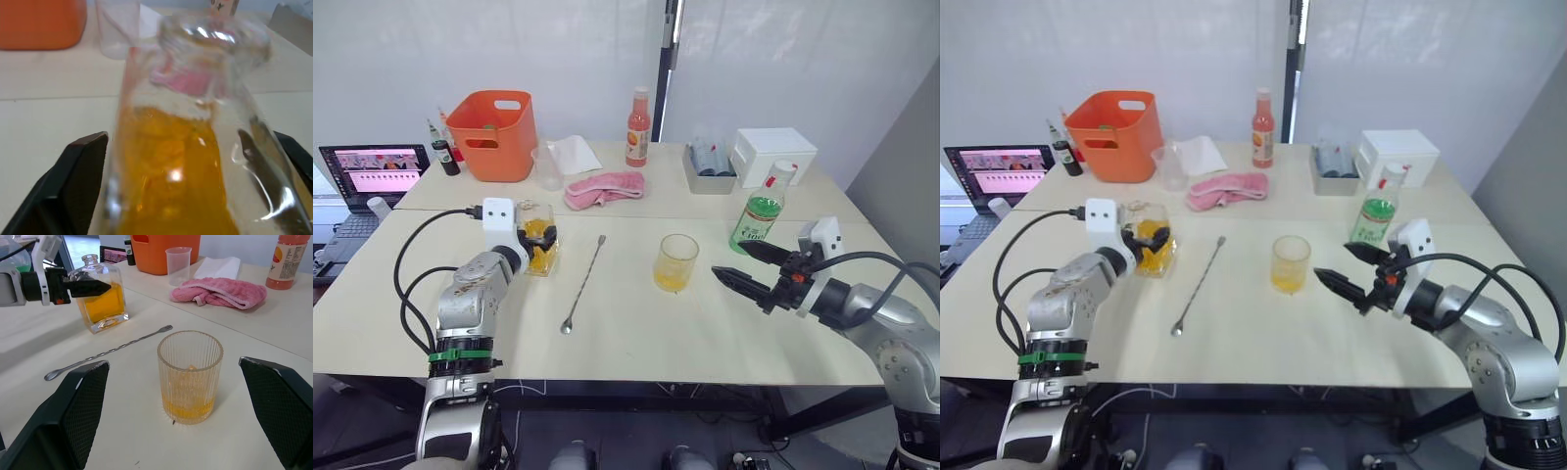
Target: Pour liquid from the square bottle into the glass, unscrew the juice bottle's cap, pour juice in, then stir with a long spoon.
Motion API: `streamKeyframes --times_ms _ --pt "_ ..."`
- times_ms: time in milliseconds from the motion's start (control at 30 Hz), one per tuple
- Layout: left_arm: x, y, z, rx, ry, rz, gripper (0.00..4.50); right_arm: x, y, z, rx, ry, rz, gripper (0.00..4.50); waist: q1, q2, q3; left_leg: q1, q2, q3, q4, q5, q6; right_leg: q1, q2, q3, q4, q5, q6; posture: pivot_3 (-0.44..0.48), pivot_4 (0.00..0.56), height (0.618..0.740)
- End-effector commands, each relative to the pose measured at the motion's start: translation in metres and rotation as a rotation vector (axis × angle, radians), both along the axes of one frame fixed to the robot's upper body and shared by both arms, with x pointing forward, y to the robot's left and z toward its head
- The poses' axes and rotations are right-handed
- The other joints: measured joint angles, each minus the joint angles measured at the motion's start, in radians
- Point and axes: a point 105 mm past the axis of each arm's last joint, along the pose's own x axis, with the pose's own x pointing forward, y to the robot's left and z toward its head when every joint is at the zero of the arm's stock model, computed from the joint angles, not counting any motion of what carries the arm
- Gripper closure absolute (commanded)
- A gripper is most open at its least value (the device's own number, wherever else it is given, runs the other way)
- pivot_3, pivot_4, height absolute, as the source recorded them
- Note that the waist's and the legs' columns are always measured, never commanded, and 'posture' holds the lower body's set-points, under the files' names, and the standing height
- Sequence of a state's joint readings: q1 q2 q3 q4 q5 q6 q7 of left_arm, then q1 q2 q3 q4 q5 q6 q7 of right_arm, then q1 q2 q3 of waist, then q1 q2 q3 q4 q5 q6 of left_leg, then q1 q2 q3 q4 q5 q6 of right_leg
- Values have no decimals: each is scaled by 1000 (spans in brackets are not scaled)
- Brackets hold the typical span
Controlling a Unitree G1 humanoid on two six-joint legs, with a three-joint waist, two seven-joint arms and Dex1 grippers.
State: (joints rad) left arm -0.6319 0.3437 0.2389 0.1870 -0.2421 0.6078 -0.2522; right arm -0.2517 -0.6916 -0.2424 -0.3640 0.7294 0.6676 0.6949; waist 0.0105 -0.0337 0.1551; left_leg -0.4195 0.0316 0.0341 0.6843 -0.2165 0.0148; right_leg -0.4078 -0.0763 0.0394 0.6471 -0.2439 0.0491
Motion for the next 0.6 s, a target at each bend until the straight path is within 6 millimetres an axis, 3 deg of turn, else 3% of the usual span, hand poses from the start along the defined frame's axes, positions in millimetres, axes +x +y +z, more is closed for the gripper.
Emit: streamKeyframes --times_ms 33,267,500,600 --pt "-4 1 28 1 -105 -5 41 -4 3 12 1 -49 10 0 0 0 0 -1 0 0 0 0 0 -2 0 0 0 0 0 0 150 715" --pt "-22 12 43 4 -169 -8 41 -3 -7 15 8 -60 -25 0 -1 0 0 -9 0 -2 -2 0 0 -13 -1 3 1 0 0 0 150 715" --pt "-71 30 75 -16 -266 -133 41 1 -35 16 -10 -48 -91 0 -3 0 0 -10 1 -2 -2 0 0 -13 0 3 1 0 0 0 150 715" --pt "-94 51 71 -35 -241 -187 41 4 -56 15 -15 -37 -164 0 -6 0 0 -9 1 -1 -3 0 0 -13 0 3 1 0 0 0 150 715"
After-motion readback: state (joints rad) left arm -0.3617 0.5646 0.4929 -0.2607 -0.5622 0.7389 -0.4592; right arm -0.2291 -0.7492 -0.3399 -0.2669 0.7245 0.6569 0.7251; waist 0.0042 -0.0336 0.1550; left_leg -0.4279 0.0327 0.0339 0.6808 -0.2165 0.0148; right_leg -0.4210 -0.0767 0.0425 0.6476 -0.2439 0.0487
